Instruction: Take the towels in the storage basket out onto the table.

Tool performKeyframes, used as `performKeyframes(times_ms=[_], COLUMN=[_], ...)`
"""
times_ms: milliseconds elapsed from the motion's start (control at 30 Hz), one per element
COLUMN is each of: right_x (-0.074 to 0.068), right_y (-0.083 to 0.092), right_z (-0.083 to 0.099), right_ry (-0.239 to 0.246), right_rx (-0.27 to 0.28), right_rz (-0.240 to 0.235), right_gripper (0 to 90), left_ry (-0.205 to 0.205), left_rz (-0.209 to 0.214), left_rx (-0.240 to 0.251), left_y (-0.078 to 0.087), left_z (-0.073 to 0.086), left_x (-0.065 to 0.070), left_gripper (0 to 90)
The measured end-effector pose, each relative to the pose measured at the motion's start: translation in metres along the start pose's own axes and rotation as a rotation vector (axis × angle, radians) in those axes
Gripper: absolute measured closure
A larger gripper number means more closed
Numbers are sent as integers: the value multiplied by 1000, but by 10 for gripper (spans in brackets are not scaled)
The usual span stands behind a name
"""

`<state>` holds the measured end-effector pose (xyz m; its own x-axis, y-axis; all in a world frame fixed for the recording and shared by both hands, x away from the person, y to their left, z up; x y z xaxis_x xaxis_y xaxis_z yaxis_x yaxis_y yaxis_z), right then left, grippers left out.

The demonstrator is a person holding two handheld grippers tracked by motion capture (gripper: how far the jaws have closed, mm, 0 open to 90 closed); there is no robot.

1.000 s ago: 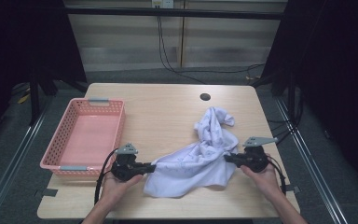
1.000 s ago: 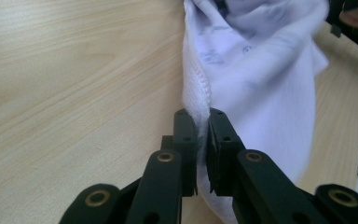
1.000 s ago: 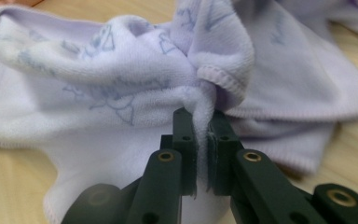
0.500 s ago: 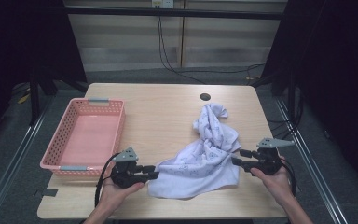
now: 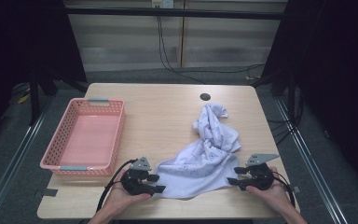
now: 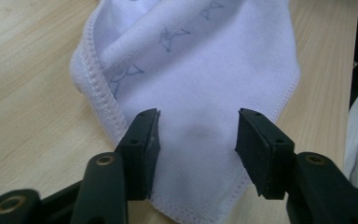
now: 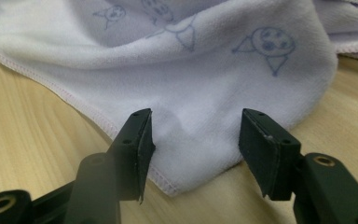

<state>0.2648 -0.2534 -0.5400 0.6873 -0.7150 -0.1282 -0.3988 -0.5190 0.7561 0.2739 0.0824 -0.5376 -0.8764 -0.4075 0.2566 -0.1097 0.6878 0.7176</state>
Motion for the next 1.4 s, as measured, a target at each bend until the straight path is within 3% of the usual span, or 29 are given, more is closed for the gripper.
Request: performKeyframes(times_ms=[67,100,133,200,300,400,467,533,600,633,767,833,900,933,1000,1067,1133,1267,1400], right_x=[-3,-5,-7,-11,-13,-6,-1,4,11,14,32,43,55,61,70,71,71,69,62], right_y=[0,1,1,2,9,27,39,49,58,59,49,35,20,11,-6,-14,-10,17,38], right_z=[1,1,1,2,-1,-12,-19,-26,-37,-41,-66,-75,-81,-81,-80,-79,-79,-75,-53], right_ry=[28,27,25,34,-5,-49,-61,-72,-81,-85,-98,-108,-157,-175,-203,-214,-207,-216,-225], right_rx=[-3,-6,-8,-23,17,106,151,188,214,215,202,177,163,152,122,122,155,208,233], right_rz=[14,-3,-34,-55,-112,-119,-109,-106,-95,-103,-96,-81,-88,-81,-74,-77,-70,-49,-15], right_gripper=[558,619,680,788,829,830,828,827,820,817,798,789,754,719,625,549,472,414,392], left_ry=[-27,-25,-34,-79,-96,-83,-49,-19,-7,-1,88,125,159,181,189,210,225,222,250], left_rz=[-2,6,16,-13,-40,-20,28,40,34,7,-9,-13,-38,-39,-40,-42,-37,-44,-30], left_rx=[-7,-10,-13,-27,-53,-54,29,119,178,201,239,217,184,163,121,96,82,78,80], left_y=[0,0,1,3,4,5,15,27,41,46,44,32,21,15,5,-1,-3,-1,0], left_z=[2,3,5,8,10,8,-3,-16,-30,-37,-53,-52,-47,-44,-38,-31,-25,-22,-17], left_x=[5,7,10,14,15,15,15,15,10,4,-20,-33,-44,-47,-52,-55,-57,-56,-54], left_gripper=[454,461,495,612,844,884,886,886,886,886,884,883,879,878,868,866,859,860,860])
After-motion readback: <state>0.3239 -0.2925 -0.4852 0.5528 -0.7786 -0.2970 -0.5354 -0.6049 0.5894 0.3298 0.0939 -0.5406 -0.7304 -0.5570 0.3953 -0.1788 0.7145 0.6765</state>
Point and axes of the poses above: each handheld gripper's, and its own axes: y roughly backward along the jaws, z roughly out of its underside, x roughly to its right, the point moved 6 cm from there along -y, roughly forward along the jaws, and after that the axes turned 3 degrees about -x, right-handed, at the moved point
